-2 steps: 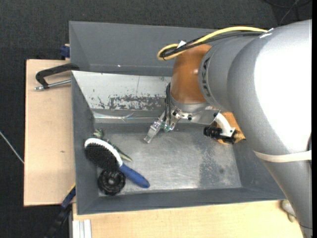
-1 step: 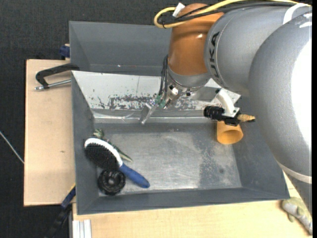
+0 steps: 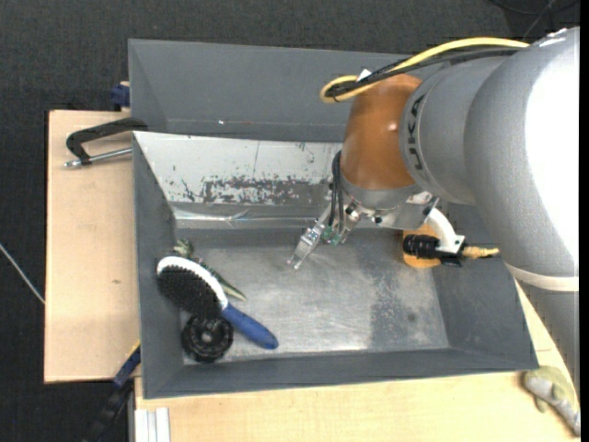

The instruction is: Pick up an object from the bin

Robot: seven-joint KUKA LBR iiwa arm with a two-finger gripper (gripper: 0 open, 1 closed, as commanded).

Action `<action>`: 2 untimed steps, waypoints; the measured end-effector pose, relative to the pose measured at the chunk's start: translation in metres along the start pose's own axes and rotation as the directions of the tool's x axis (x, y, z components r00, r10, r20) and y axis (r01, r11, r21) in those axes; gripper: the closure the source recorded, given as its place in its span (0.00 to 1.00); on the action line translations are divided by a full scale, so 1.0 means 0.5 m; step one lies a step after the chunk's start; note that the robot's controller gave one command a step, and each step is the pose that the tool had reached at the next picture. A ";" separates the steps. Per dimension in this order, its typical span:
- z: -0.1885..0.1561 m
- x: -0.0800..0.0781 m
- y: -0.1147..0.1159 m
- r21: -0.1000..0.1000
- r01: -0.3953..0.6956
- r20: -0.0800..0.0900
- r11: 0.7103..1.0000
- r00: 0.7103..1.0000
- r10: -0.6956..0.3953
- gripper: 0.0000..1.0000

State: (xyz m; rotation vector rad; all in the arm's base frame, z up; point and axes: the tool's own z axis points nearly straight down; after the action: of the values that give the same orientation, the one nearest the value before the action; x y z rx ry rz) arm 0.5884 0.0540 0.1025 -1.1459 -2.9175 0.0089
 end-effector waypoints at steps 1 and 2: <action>-0.067 0.057 0.103 -0.015 0.077 0.009 0.997 0.997 -0.077 0.00; 0.057 -0.034 -0.015 -0.009 0.103 0.005 0.995 0.995 -0.103 0.00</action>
Offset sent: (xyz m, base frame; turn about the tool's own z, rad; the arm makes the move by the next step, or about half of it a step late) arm 0.0128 0.0531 0.0310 -0.0709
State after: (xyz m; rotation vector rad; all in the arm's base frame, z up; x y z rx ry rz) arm 0.5954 0.0366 0.0740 -0.9962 -2.9797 -0.0025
